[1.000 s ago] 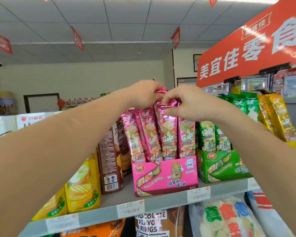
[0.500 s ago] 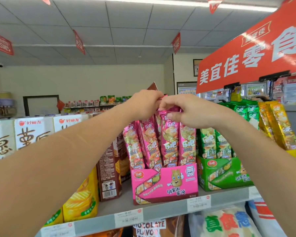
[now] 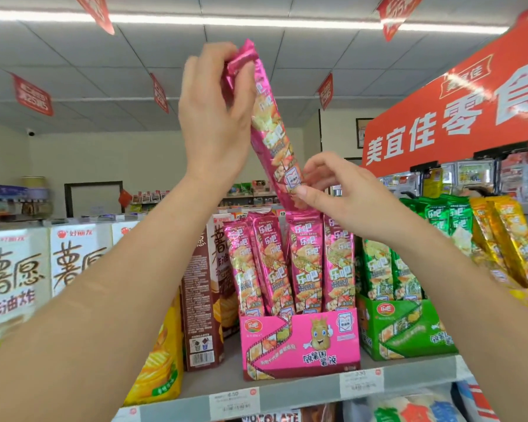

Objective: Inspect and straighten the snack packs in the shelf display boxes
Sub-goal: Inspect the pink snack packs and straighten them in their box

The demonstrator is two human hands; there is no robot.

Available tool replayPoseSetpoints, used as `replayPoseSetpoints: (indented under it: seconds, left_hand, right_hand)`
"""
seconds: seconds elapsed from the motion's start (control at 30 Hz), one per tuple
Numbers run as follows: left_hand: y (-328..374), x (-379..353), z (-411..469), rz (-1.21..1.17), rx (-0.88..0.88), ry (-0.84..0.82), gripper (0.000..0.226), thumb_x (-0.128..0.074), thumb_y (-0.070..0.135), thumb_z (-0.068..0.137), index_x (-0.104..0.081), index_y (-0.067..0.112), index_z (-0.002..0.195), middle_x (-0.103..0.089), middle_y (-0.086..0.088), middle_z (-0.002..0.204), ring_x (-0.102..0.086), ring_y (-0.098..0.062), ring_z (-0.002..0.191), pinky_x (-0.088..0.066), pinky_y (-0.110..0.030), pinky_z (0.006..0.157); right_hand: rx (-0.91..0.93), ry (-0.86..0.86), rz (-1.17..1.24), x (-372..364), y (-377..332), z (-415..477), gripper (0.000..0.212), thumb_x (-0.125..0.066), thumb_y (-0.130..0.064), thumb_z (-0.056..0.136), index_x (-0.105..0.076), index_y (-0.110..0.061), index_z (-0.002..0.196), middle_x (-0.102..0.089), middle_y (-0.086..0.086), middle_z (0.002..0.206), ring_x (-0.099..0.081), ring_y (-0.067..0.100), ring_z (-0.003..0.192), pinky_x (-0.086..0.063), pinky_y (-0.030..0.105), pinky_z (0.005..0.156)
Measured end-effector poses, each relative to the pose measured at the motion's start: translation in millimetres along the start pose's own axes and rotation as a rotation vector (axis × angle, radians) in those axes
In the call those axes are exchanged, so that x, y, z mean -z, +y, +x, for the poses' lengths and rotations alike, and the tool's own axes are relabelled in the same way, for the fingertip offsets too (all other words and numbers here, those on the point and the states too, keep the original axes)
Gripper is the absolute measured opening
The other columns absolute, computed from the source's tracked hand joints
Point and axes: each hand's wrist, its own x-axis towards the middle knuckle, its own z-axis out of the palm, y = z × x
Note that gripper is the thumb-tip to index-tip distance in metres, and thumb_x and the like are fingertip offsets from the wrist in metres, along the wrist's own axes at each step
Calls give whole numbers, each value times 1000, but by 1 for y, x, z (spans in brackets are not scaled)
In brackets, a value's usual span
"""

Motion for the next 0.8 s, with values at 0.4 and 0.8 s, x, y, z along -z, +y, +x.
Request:
replayPoseSetpoints:
  seconds: [0.4,0.8]
  left_hand:
    - [60,17,5,-641,315,-420,22,-43,28,103,-52,16,118,-68,12,84,-66,-7,84,-58,-35,74]
    - [96,-8,-51,-729,481,-479,61,-67,7,89,-38,27,139,-71,-6,105,-70,-21,93,-59,-41,82]
  right_hand:
    - [76,385,253,-11,-11,0,42,-57,-25,96,-44,-23,136,-62,-16,98,-57,-2,79,-45,18,70]
    - [54,180,654,11,-2,-98,39,-51,-47,90,-54,-37,127,-62,-13,74,-53,1,58,-42,14,51]
